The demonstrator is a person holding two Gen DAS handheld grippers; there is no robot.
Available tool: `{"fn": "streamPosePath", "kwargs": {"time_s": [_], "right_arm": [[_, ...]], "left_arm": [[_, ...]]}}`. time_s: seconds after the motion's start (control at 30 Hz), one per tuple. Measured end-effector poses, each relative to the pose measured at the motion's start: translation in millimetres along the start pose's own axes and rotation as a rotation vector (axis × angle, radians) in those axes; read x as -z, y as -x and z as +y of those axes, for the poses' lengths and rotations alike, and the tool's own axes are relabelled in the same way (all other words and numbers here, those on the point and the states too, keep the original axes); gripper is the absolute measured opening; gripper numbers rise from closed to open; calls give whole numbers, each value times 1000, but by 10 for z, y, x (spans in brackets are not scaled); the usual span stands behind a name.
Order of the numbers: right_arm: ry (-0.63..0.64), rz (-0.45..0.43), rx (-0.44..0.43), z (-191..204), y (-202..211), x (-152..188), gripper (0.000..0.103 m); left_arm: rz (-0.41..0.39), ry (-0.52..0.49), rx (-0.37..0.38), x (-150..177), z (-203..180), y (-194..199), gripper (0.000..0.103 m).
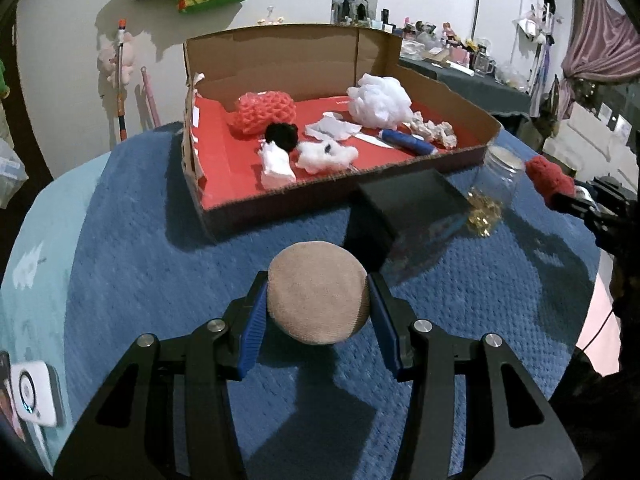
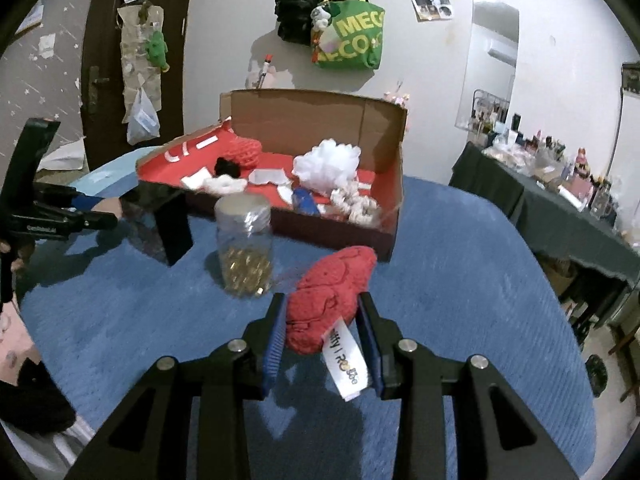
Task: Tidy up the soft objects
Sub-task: 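Carry the beige puff and red knitted pouch with both tools over the box, then lower both tools into the box and open them to release the items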
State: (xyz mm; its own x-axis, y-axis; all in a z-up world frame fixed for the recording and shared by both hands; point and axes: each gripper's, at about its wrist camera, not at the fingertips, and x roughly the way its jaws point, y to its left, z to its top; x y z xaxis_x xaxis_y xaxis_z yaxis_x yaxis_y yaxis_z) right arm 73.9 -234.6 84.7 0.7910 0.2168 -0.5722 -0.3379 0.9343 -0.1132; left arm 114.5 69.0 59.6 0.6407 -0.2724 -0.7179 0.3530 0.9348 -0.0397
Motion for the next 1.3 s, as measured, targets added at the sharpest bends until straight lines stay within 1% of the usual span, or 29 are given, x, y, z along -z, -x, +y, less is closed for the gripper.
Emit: {"fn": "streamPosePath", "kwargs": {"time_s": [0.23,0.47,0.7,0.9,1.03,1.17,1.3], "right_arm": [[2,-25,1,-56,-95,-246,37],[1,-47,-24,-91,-179,-470,37],[-13,-51,-83,-129,-373,-696,37],[-27,-95,-121,-192,-419,-972,38],[-44,-119,-167,-226,-485,-1160,38],[-52,-82,-241,-206,-721,-1292,38],[-57,27,-348,-127,-1108,-1299,38]], "left_arm": [[-6,-20,3,-220,103,-20,46],[-15,-30,36,-435,149,-48,46],[-13,-40,106,-708,85,-173,46],[-16,-52,169,-973,-7,-289,46],[5,-84,202,-1128,-142,-419,46],[52,-120,240,-1244,-269,-644,46],[127,-153,278,-1324,-353,-921,46]]}}
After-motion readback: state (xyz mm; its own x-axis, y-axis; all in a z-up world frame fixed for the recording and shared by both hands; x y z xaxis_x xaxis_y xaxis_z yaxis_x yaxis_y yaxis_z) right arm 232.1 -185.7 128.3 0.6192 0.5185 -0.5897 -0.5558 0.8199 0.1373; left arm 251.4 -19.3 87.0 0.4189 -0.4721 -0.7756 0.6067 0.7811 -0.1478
